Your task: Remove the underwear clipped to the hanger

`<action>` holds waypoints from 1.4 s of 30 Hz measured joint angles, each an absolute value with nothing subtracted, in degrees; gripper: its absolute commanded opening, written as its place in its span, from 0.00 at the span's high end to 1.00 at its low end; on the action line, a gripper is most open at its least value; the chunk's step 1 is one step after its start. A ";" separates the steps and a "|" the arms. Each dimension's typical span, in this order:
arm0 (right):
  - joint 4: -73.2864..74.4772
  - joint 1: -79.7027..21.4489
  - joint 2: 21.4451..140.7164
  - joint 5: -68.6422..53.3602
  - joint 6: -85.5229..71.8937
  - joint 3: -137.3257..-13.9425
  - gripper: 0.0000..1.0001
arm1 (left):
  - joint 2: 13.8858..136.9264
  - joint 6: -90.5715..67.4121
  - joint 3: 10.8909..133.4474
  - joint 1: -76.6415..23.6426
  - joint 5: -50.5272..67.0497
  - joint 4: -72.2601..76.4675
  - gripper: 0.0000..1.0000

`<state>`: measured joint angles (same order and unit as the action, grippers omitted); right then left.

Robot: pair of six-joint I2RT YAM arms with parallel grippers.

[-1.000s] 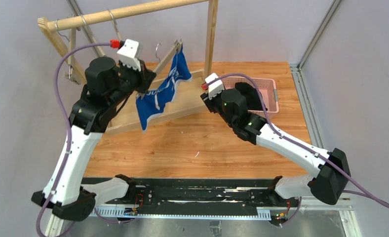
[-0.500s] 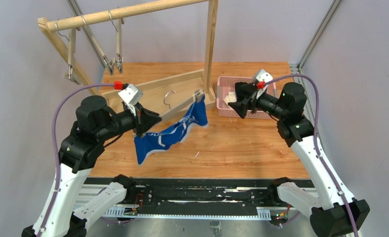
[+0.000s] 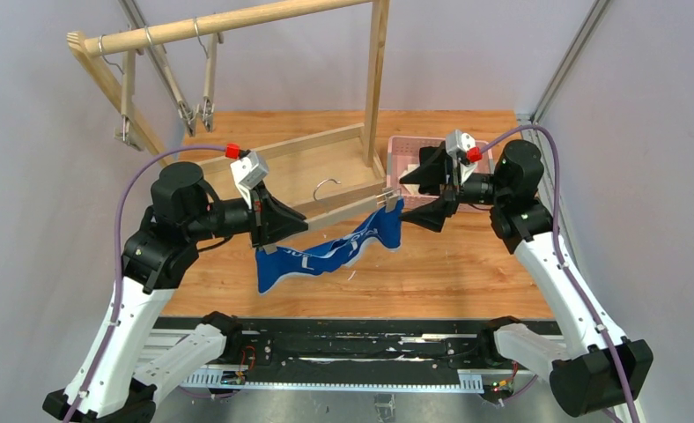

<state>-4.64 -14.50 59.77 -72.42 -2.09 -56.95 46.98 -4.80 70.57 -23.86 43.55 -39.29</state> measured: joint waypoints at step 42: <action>-2.94 -22.17 62.17 -70.06 -1.74 -61.43 0.99 | 48.21 -8.62 68.45 -23.92 46.39 -34.37 1.00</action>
<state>-2.94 -22.17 62.17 -70.06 -1.74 -61.43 48.21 -8.62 68.45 -23.92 46.39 -34.37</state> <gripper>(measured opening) 0.309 0.070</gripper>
